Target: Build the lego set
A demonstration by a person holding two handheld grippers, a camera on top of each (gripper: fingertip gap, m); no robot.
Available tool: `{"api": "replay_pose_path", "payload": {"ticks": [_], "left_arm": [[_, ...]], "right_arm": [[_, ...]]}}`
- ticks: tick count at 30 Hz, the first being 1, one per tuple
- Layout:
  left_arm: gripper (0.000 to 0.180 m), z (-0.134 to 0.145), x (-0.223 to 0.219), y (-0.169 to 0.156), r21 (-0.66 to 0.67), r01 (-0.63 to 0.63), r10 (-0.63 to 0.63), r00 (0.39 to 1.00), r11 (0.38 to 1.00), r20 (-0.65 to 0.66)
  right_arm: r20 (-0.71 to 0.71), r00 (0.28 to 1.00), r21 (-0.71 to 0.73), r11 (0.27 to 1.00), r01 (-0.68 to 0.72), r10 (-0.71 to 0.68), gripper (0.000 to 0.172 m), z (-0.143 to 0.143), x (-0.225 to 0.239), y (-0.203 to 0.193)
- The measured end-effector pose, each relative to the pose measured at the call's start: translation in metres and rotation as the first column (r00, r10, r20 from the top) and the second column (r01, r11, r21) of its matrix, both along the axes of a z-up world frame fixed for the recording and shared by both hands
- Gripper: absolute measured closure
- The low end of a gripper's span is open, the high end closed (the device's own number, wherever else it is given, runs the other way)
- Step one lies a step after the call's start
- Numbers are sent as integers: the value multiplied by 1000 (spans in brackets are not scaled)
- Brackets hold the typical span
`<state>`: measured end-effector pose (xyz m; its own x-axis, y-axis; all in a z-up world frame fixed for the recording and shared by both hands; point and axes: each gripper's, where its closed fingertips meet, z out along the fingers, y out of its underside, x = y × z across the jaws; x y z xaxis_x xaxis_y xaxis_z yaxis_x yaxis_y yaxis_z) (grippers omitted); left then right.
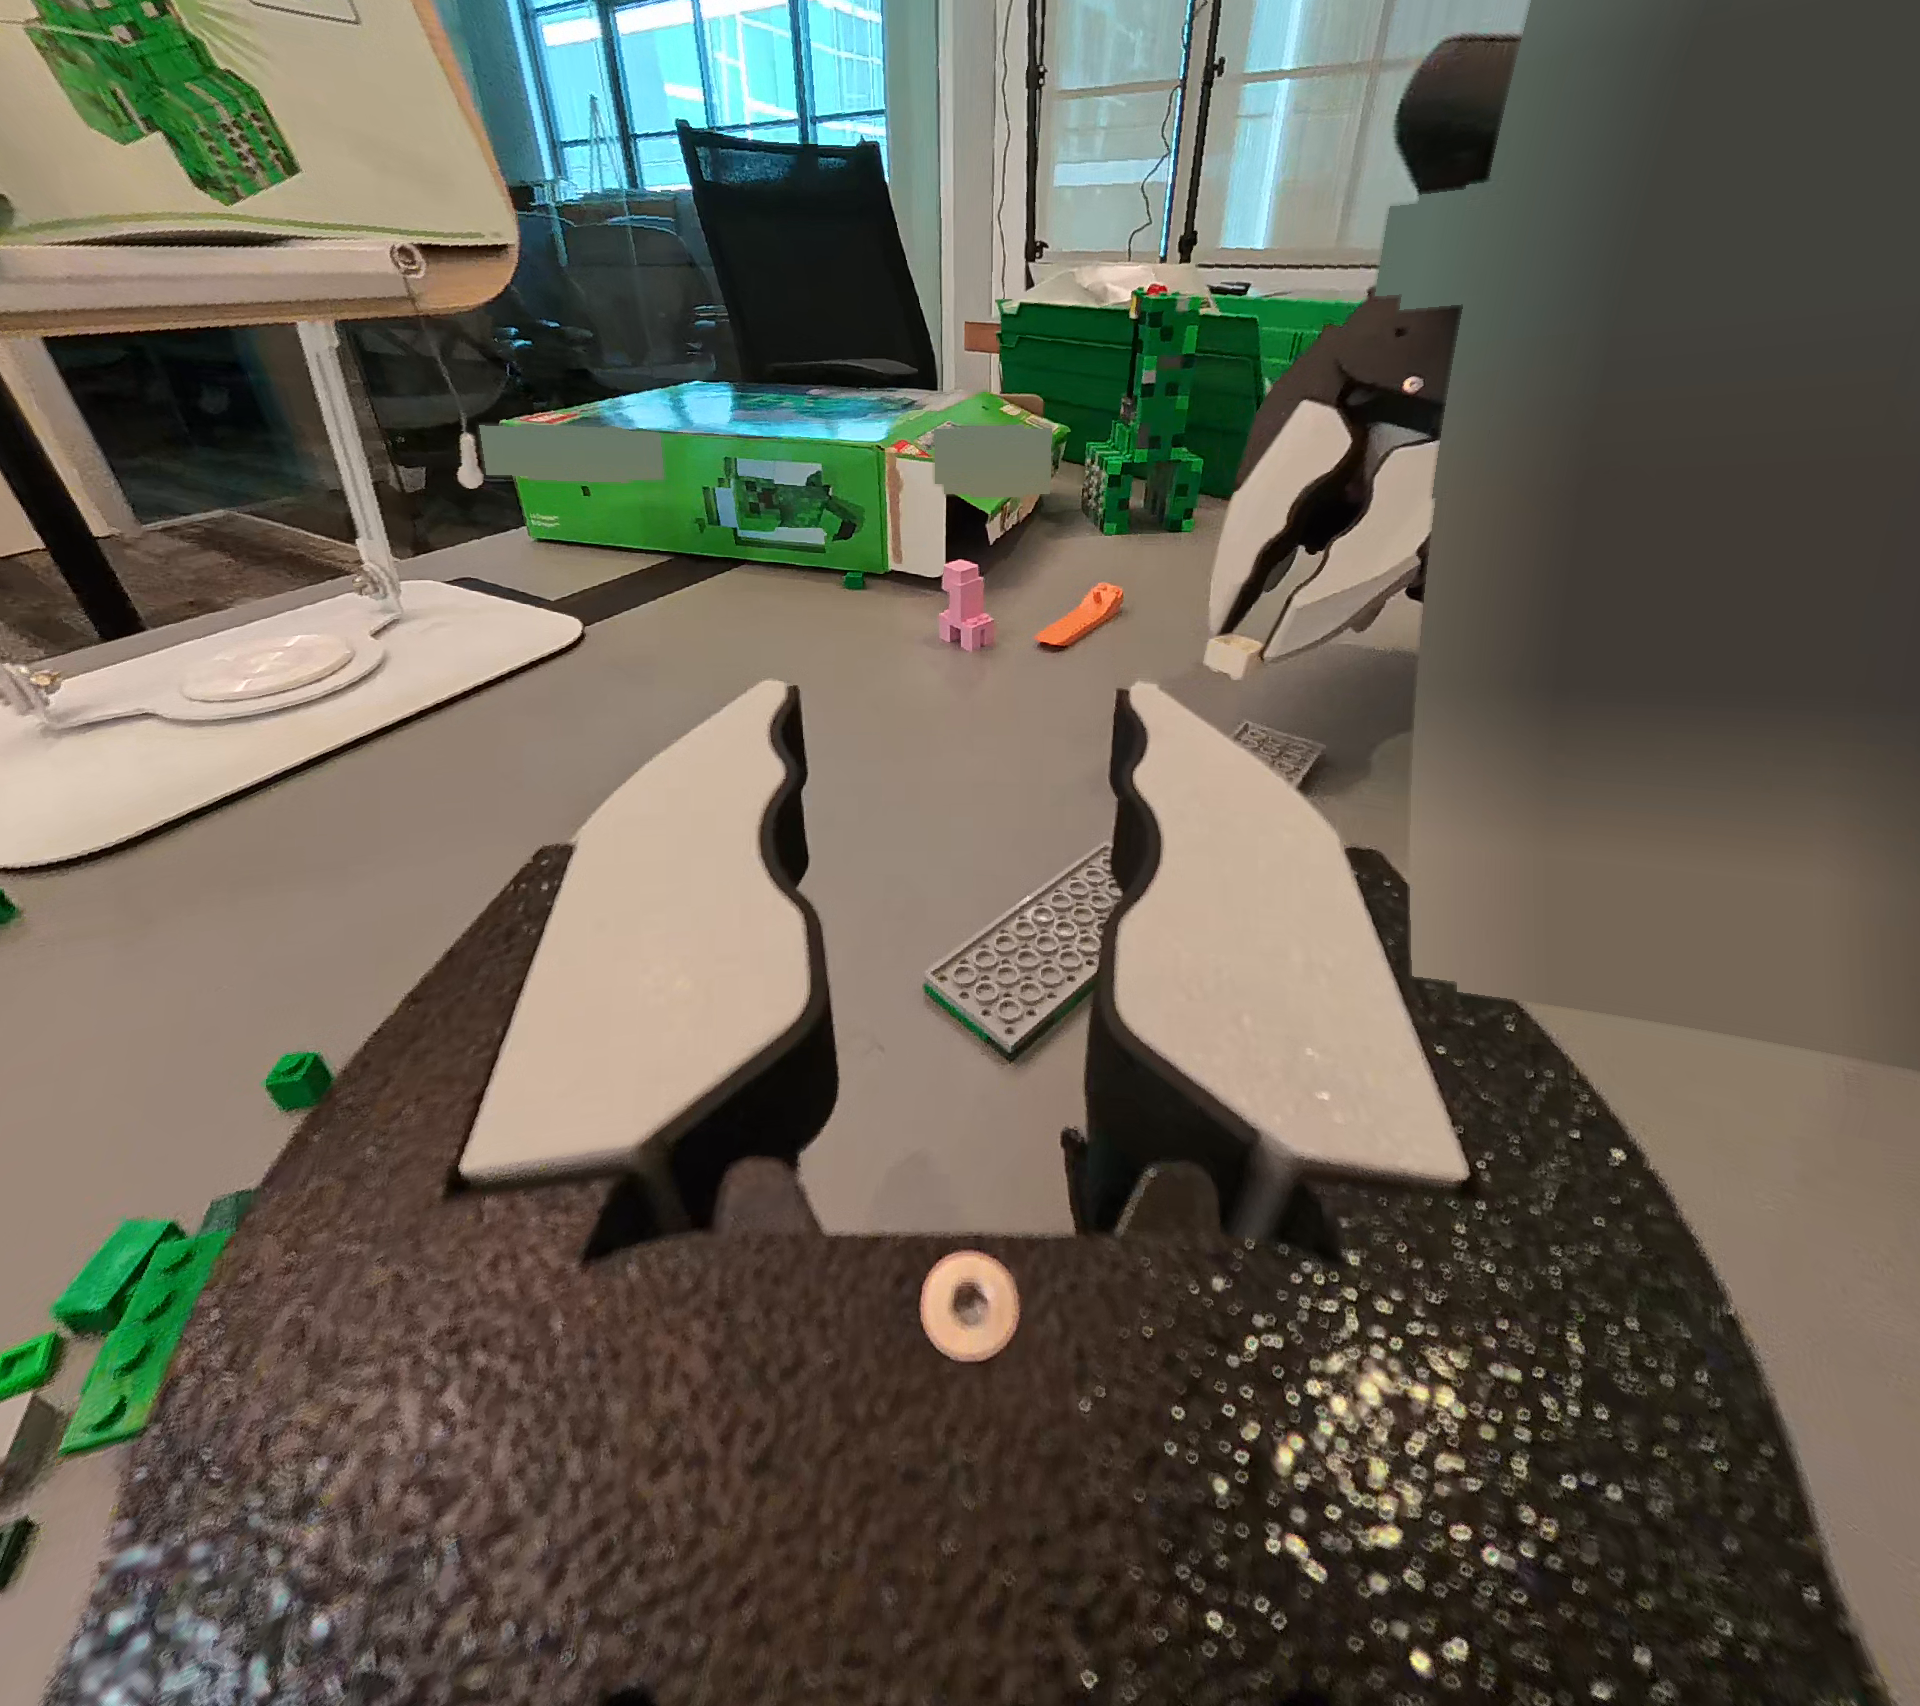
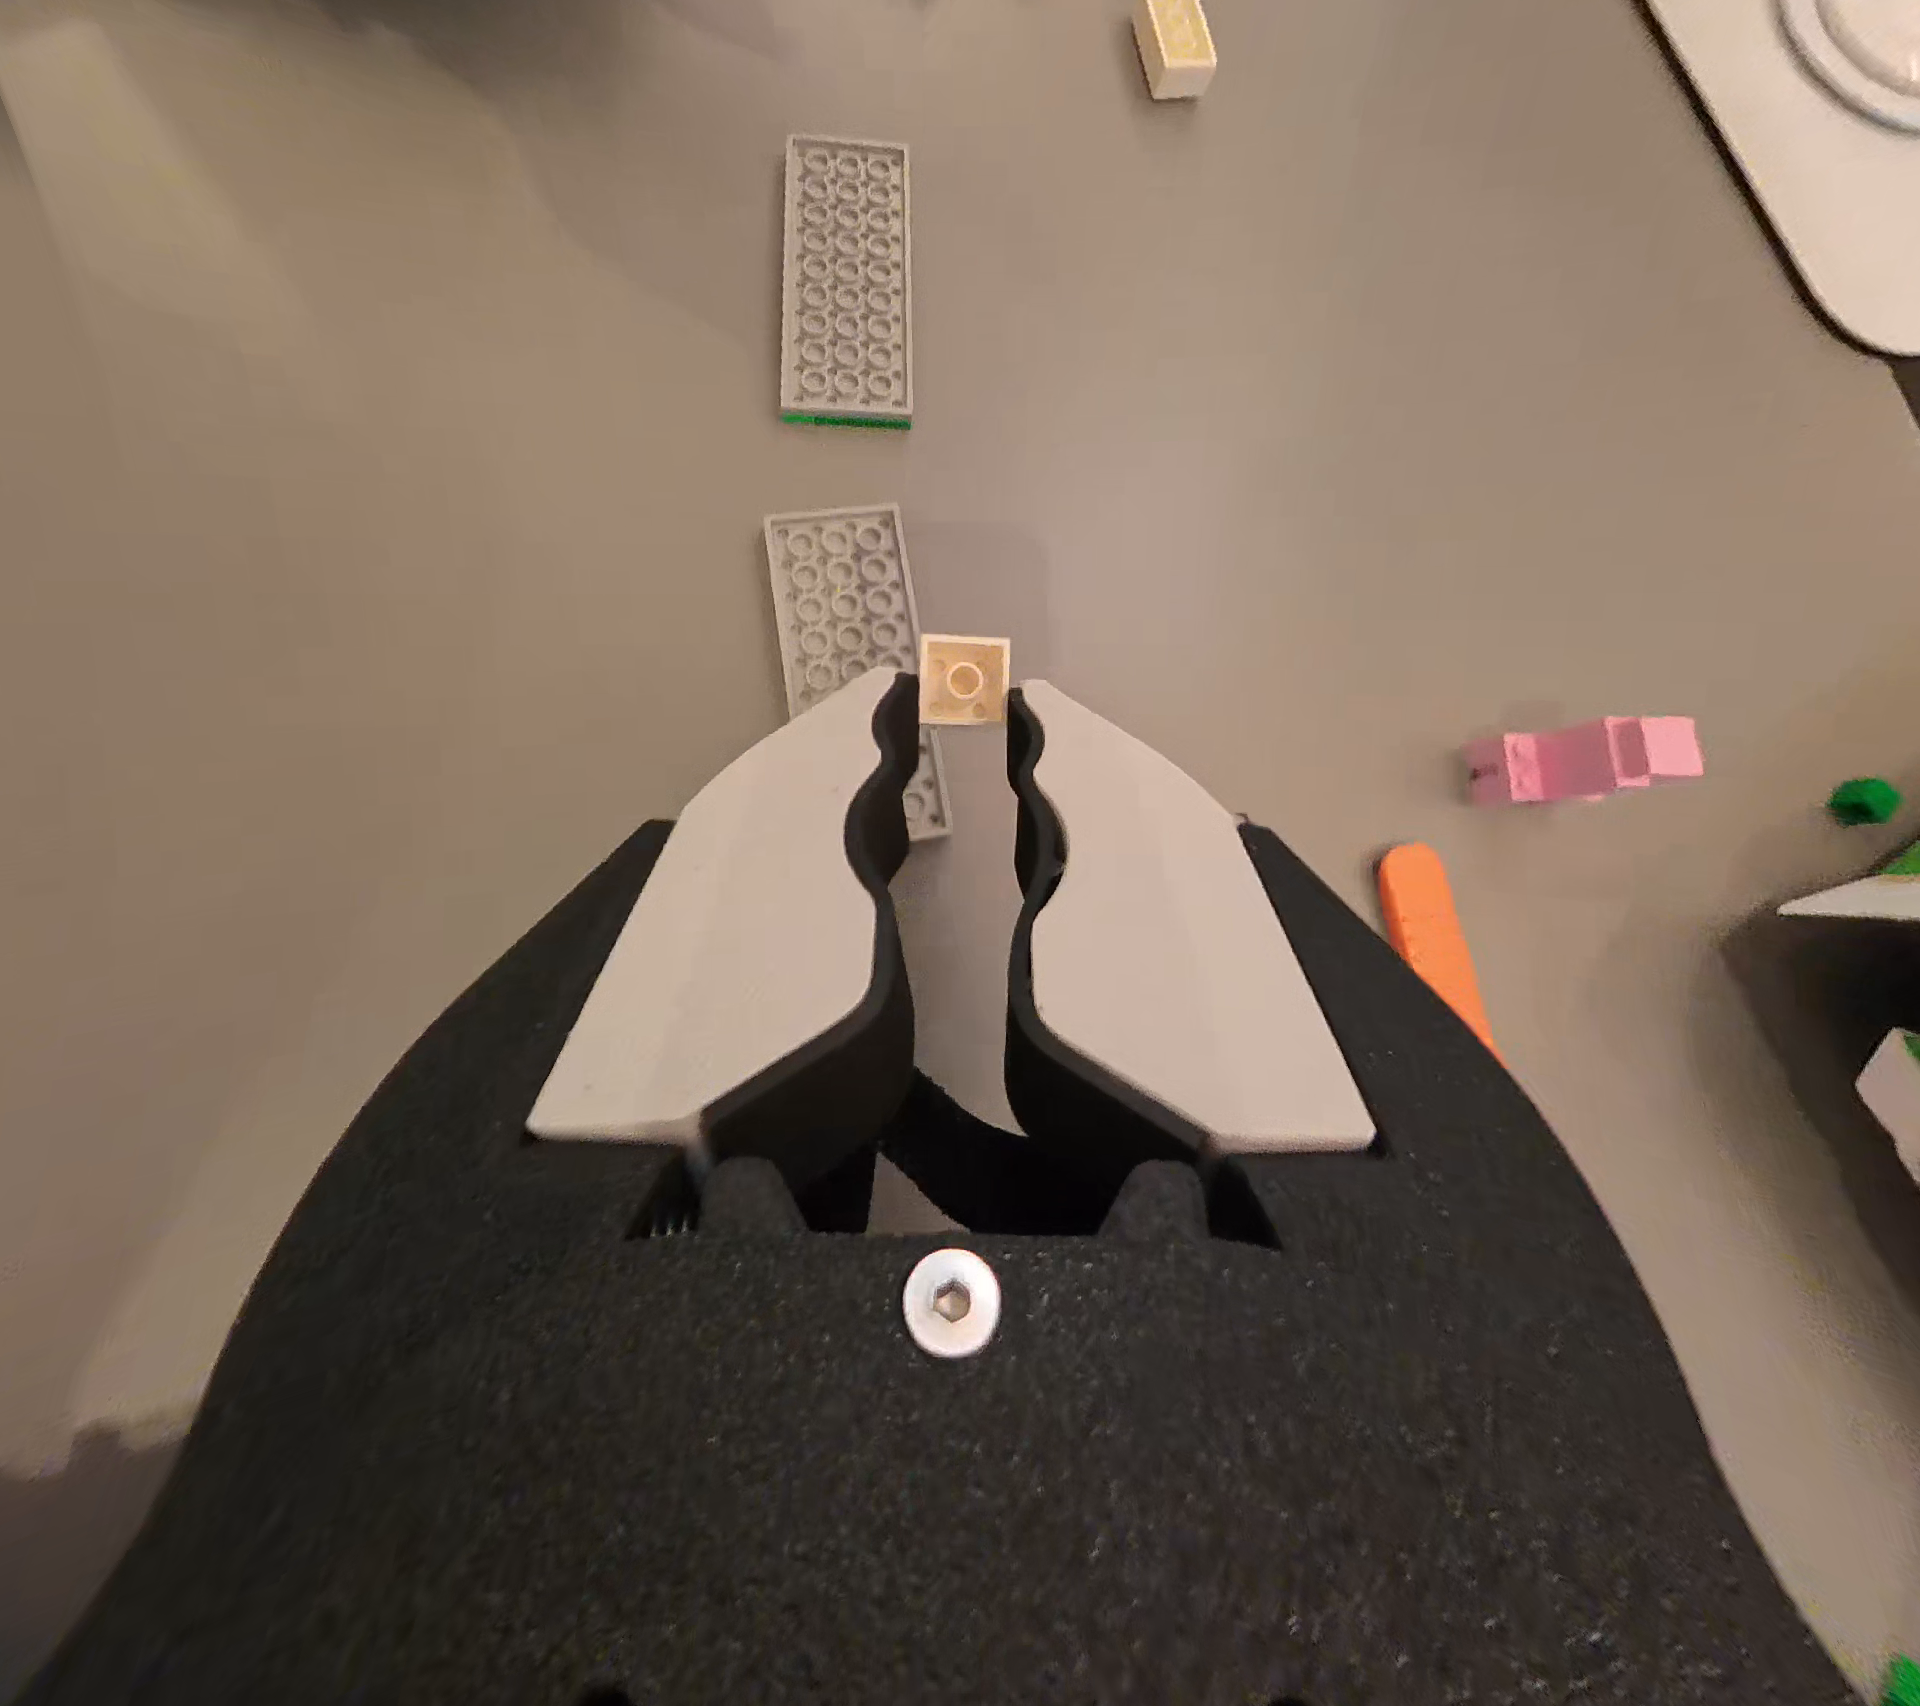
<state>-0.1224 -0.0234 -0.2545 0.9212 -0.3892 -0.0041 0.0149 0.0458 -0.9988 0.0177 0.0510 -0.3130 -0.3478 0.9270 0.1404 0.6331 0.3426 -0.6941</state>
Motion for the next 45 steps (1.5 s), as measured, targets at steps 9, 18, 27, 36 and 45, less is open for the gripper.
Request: {"api": "replay_pose_path", "payload": {"ticks": [9,18,27,36,45], "left_arm": [[126,-6,13,4,-13,37,-38,995,999,-93],[127,-3,11,3,-6,41,-41,998,999,-52],[128,-5,12,3,-18,51,-52,996,999,-67],[129,-5,12,3,-18,56,-57,997,998,-60],[130,-5,14,3,-21,62,-64,996,998,-67]], "right_arm": [[93,993,-20,997,-69,70,156,-22,4,-11],[109,988,-14,994,-106,107,156,-25,1,-21],[118,986,-3,993,-122,121,156,-29,-3,-24],[114,985,12,991,-130,128,156,-29,-3,-24],[111,985,15,991,-133,130,156,-29,-2,-24]]}}
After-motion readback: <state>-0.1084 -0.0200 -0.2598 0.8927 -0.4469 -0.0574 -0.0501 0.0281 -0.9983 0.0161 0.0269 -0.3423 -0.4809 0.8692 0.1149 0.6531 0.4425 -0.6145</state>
